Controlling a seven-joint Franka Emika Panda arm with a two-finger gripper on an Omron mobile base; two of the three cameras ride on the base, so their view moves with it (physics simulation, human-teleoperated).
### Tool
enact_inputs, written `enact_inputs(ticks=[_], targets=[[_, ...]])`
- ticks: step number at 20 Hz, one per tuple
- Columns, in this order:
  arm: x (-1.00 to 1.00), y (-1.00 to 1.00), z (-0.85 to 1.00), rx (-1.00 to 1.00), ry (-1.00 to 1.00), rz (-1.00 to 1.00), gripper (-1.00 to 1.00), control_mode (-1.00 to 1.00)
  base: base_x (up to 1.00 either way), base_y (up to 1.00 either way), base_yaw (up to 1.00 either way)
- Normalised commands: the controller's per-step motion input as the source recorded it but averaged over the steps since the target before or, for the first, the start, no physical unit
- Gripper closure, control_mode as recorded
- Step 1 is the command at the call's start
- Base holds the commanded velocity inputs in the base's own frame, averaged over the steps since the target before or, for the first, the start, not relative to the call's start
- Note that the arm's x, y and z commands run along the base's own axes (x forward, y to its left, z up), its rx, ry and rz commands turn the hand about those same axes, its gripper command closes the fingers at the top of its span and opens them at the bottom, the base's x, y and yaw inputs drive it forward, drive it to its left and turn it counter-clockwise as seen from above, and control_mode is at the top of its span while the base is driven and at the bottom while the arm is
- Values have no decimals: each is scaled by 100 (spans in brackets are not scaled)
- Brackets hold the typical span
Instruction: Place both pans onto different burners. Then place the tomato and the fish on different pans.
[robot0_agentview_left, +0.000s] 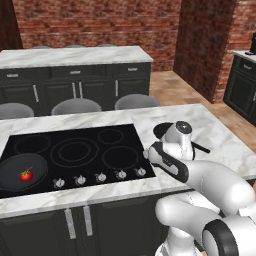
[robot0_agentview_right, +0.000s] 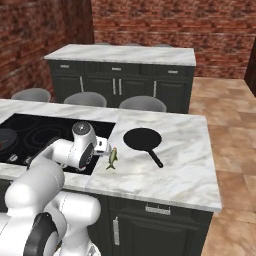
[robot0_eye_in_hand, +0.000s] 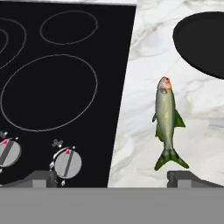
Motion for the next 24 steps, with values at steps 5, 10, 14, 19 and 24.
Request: enact_inputs(ticks=[5, 10, 14, 19, 24], targets=[[0, 0, 0, 0, 0, 0, -100, 100, 4, 0, 0], [0, 0, 0, 0, 0, 0, -100, 100, 17, -7, 0], [0, 0, 0, 0, 0, 0, -100, 100, 30, -6, 0], [35, -23, -1, 0, 2, 0, -100, -100, 0, 0, 0], [32, -38, -1, -2, 3, -2, -100, -100, 0, 0, 0]])
